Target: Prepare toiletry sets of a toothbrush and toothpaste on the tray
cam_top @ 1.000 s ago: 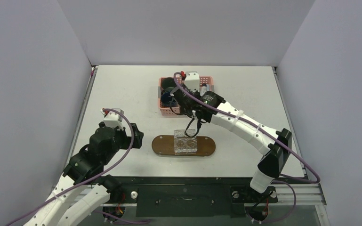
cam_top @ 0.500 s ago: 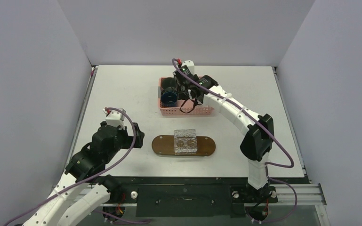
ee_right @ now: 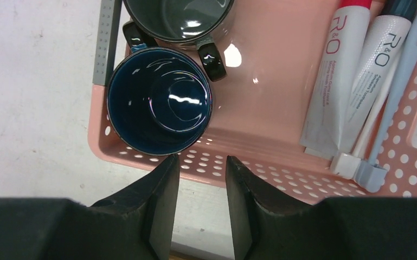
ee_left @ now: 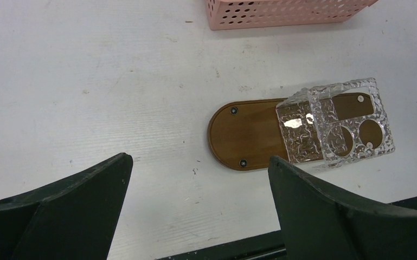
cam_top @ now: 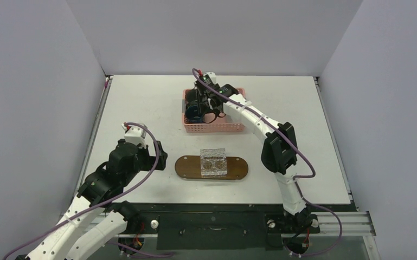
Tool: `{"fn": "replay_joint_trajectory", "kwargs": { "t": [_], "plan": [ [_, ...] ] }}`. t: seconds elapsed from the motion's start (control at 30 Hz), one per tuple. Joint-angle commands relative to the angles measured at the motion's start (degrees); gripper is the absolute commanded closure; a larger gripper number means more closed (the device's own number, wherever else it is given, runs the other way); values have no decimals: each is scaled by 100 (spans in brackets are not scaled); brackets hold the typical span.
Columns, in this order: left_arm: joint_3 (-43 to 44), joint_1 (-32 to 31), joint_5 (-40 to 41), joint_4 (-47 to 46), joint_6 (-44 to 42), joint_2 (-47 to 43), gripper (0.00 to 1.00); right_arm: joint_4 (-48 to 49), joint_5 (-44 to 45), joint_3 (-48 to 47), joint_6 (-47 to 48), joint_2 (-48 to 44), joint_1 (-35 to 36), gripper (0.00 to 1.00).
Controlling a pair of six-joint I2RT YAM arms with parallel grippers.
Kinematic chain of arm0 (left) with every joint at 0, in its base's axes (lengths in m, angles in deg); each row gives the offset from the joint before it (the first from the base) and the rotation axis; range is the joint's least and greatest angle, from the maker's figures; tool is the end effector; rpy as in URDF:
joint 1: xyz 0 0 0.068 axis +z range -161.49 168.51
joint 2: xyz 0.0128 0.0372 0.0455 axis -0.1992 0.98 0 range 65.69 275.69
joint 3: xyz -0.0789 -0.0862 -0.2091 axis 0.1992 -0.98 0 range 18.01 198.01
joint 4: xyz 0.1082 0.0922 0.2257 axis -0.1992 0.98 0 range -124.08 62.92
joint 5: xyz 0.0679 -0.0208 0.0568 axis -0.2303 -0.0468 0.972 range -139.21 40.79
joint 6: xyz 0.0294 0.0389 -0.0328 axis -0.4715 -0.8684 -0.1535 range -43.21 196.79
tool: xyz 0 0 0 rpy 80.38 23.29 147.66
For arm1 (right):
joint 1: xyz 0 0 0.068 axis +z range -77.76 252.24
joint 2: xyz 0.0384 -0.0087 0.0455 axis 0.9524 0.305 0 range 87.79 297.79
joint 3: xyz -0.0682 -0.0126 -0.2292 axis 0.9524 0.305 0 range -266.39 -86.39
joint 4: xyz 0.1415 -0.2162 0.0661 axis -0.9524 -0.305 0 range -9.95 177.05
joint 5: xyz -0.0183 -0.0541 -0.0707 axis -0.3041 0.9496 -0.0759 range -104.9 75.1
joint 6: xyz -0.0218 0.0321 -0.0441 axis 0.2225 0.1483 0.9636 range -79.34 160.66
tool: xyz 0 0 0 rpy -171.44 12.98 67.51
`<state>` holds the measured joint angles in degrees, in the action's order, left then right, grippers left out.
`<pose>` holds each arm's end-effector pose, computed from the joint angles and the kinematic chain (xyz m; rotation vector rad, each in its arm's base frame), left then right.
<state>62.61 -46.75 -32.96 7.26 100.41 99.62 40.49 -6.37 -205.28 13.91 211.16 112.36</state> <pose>0.1405 -0.0847 0.2884 0.0429 2.0987 -0.3256 0.3663 0.3003 0.2550 -0.2234 2.4664 0.3284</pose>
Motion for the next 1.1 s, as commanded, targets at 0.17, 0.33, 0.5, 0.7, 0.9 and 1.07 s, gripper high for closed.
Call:
{"fn": "replay_joint_trajectory", "kwargs": {
  "t": [0.17, 0.33, 0.5, 0.7, 0.9, 1.07],
  "plan": [
    [18, 37, -46, -162, -59, -18, 4, 78, 17, -700, -206, 541, -90, 65],
    [8, 39, -36, -167, -59, -24, 4, 78, 95, -856, -299, 791, -135, 65],
    [5, 38, -26, -156, -60, -42, 4, 78, 156, -1011, -318, 1072, -189, 65],
    [5, 39, 7, -151, -51, -51, 4, 78, 91, -1219, -381, 1317, -269, 66],
    [9, 40, 24, -144, -50, -53, 4, 77, 21, -1355, -375, 1499, -301, 72],
    [17, 44, 26, -142, -50, -46, 4, 69, -58, -1411, -380, 1562, -331, 81]
  ]
}}
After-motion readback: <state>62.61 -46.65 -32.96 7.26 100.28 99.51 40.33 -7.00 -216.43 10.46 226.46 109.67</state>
